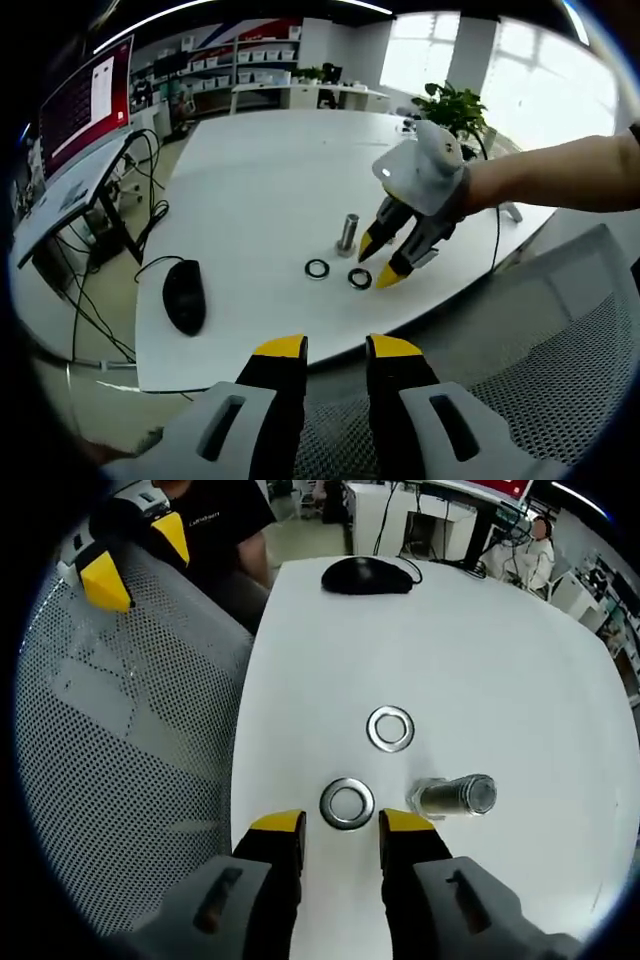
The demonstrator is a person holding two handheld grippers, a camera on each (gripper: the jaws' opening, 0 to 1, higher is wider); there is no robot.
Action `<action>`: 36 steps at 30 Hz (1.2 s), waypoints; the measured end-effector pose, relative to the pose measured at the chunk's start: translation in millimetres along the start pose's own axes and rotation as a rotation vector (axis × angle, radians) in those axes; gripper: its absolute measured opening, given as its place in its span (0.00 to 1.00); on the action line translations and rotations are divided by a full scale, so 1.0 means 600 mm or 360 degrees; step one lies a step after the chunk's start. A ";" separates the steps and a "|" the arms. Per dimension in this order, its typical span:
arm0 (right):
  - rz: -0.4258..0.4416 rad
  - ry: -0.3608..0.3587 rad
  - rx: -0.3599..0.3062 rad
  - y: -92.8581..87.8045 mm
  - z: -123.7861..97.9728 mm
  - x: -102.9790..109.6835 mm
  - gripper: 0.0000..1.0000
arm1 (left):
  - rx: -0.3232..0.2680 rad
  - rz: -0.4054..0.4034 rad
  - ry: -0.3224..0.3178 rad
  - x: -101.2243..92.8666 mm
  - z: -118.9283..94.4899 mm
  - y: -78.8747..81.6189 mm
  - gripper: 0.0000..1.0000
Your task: Place the washer onto the threaded stud by aligning its center hole with the stud, sliding it down to the base, and recovering from edge contact or off-axis alignment until the washer reaches the visible bottom stop.
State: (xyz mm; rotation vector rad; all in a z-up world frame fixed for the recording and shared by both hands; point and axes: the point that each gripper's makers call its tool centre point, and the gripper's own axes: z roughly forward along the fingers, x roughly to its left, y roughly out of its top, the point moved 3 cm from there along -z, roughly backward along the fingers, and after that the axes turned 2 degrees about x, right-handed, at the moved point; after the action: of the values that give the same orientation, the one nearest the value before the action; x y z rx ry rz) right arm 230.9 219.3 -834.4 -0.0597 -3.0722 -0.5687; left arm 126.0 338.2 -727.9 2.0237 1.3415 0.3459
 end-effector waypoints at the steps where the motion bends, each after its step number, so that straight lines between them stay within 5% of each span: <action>1: 0.0002 -0.0001 0.0003 0.001 0.003 0.000 0.31 | 0.0000 0.0000 0.0000 0.000 0.000 0.000 0.21; 27: 0.0004 -0.0063 0.0018 0.004 0.012 -0.004 0.25 | -0.0007 -0.0013 -0.0006 -0.001 -0.001 0.002 0.21; 36: 0.0068 -0.0072 -0.0050 0.003 0.012 -0.005 0.24 | -0.0008 -0.0014 -0.0006 -0.001 -0.001 0.001 0.21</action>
State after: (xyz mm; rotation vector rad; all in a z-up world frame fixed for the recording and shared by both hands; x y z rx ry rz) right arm 233.9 223.3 -840.6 -0.1405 -3.0974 -0.6220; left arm 125.9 337.9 -727.3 2.0129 1.3452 0.3409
